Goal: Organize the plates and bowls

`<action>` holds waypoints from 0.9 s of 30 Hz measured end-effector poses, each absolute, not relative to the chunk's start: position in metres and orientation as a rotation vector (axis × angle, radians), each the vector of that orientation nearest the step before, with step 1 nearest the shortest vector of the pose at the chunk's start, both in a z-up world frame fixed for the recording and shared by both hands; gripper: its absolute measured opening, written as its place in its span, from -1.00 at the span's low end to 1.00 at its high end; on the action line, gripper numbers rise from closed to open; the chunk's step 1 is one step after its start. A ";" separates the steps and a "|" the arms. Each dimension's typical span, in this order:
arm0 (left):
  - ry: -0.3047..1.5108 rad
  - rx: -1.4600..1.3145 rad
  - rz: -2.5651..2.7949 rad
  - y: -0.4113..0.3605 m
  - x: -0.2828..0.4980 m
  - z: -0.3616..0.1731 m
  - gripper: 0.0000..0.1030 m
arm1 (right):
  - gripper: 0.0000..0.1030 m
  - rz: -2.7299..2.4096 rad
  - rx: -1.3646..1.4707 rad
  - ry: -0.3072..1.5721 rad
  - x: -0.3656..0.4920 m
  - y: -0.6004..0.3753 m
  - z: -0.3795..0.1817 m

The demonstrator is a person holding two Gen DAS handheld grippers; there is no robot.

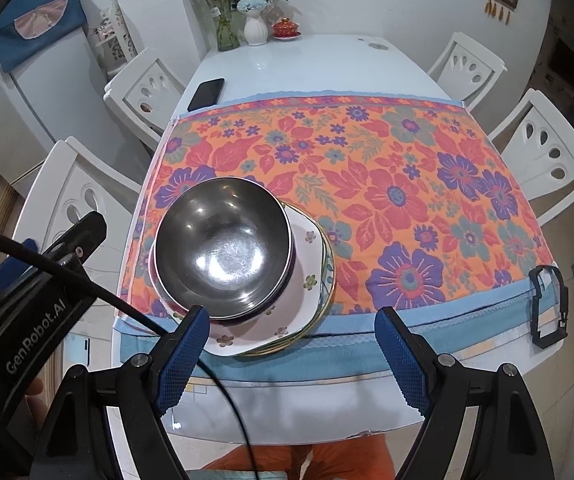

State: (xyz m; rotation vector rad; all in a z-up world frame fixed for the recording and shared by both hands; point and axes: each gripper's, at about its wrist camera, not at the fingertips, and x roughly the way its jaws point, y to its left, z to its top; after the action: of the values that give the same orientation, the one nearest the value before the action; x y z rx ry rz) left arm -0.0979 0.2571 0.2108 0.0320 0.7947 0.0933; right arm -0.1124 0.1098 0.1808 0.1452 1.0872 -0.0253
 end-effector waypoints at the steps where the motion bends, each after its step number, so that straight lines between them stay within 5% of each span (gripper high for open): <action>1: 0.793 0.042 0.100 0.256 -0.097 0.211 0.63 | 0.61 -0.027 0.149 1.088 -0.111 0.109 0.180; 27: 0.877 -0.017 0.123 0.221 -0.068 0.199 0.63 | 0.61 0.038 0.095 1.129 -0.067 0.073 0.174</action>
State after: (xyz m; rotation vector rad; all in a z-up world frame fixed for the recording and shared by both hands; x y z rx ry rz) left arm -0.0683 0.2206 0.1989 -0.0173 0.8767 0.1230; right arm -0.0672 0.0732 0.1743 0.0952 1.1289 0.0382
